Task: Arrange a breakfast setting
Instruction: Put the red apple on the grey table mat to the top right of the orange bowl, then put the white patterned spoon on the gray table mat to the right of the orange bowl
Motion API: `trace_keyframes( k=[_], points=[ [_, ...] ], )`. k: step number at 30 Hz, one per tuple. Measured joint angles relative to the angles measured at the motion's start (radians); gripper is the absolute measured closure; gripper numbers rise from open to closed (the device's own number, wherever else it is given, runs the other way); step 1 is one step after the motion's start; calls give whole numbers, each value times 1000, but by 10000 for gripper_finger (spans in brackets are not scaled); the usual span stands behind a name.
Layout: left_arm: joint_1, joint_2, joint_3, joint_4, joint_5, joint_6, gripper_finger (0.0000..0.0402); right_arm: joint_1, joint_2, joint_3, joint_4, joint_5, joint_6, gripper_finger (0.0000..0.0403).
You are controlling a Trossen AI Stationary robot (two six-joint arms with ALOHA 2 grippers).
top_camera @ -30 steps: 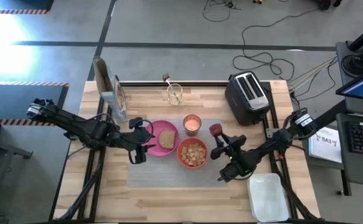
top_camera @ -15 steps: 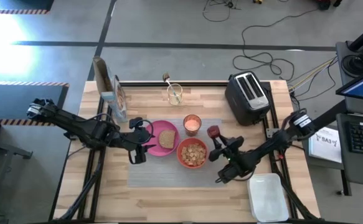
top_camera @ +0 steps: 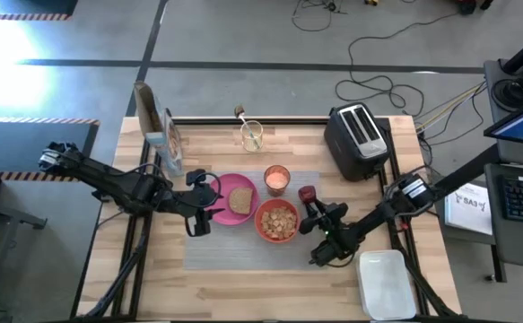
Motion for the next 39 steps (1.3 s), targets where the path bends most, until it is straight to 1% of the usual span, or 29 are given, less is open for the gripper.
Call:
trace_keyframes(
  k=[2,3,8,11,13,15,19,28,34,36,39],
  points=[
    [0,0,0,0,0,0,246,0,1,0,6,1,11,268],
    [0,0,0,0,0,0,246,0,1,0,9,1,11,258],
    [0,0,0,0,0,0,246,0,-9,1,21,-3,11,187],
    [0,0,0,0,0,0,246,0,-16,5,20,-51,-15,157],
    [0,0,0,0,0,0,246,0,-31,11,19,-79,-56,146],
    [0,0,0,0,0,0,246,0,-57,18,18,-105,-108,142],
    [0,0,0,0,0,0,246,0,-144,30,19,-116,-240,145],
    [0,0,0,1,0,0,246,-35,-431,31,16,-223,-547,162],
    [0,0,0,13,-1,0,246,-106,-582,31,18,-249,-707,163],
    [0,0,0,15,-1,5,246,-147,-616,33,18,-291,-767,163],
    [0,0,0,29,-4,24,246,-226,-636,49,26,-390,-873,163]
  ],
)
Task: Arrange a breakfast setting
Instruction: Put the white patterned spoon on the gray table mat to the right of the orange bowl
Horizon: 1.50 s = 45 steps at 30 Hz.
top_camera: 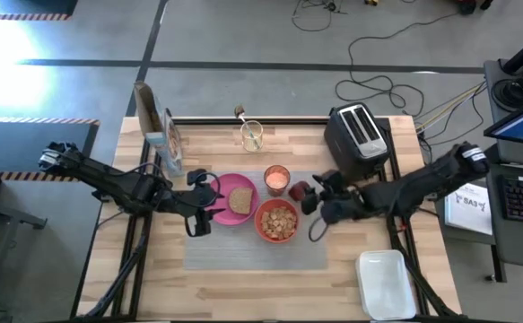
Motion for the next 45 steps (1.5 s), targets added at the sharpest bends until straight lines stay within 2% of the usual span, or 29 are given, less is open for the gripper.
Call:
trace_keyframes(
  k=[4,9,18,22,31,36,45],
  points=[
    [0,0,1,28,-9,45,246,-122,18,30,19,-125,-139,163],
    [0,0,17,37,-123,48,246,-251,72,85,83,-277,-302,163],
    [0,0,20,28,-126,-69,246,-374,250,292,105,-418,-488,163],
    [0,0,20,30,-127,-101,246,-406,366,428,102,-428,-551,163],
    [0,0,20,30,-126,-145,246,-511,594,701,14,-432,-610,163],
    [0,0,20,30,-126,-156,246,-590,677,766,21,-572,-588,163],
    [0,0,20,20,-126,-146,246,-657,795,891,30,-609,-575,163]
  ],
)
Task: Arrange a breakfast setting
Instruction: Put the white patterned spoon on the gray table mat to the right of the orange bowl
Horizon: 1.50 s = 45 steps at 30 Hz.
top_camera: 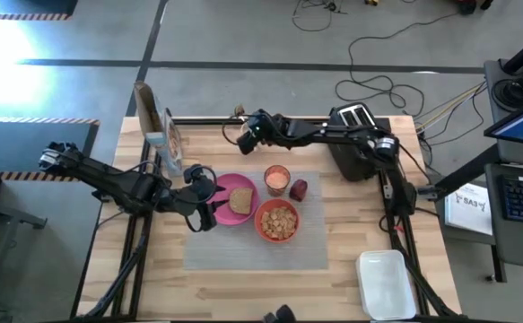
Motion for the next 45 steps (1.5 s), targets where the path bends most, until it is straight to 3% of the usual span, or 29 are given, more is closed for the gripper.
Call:
trace_keyframes(
  k=[16,26,45],
  points=[
    [0,0,0,-21,0,24,246,-46,218,346,-203,-2,-87,182],
    [0,0,0,-22,-1,28,246,-46,196,347,-279,-1,-116,204],
    [0,0,0,-21,-3,38,246,-53,170,347,-211,-2,-130,204]
  ],
)
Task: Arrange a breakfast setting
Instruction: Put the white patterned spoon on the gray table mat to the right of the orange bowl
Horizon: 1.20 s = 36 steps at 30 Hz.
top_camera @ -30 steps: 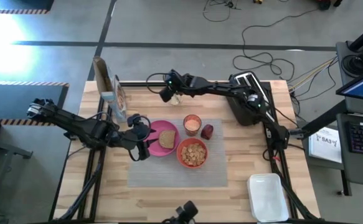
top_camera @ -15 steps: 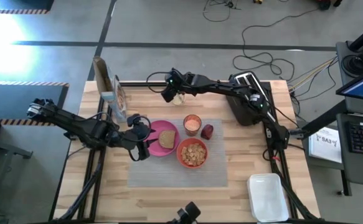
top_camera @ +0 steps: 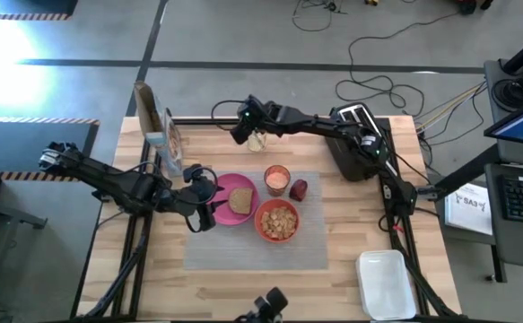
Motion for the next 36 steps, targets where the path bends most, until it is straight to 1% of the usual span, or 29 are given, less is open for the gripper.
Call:
trace_keyframes(
  k=[15,18,21,26,31,36],
  points=[
    [0,0,0,1,-4,3,246,-28,0,-25,4,-2,26,204],
    [0,0,0,1,-6,4,246,-29,0,-46,33,-3,25,204],
    [0,0,0,1,-6,4,246,-29,1,-72,75,-26,27,204],
    [0,0,0,1,-6,4,246,-29,1,-107,121,-25,26,206],
    [0,0,0,0,-6,5,246,-33,1,-141,185,-23,25,228],
    [0,0,0,0,-6,5,246,-39,1,-151,196,-19,25,274]
  ],
)
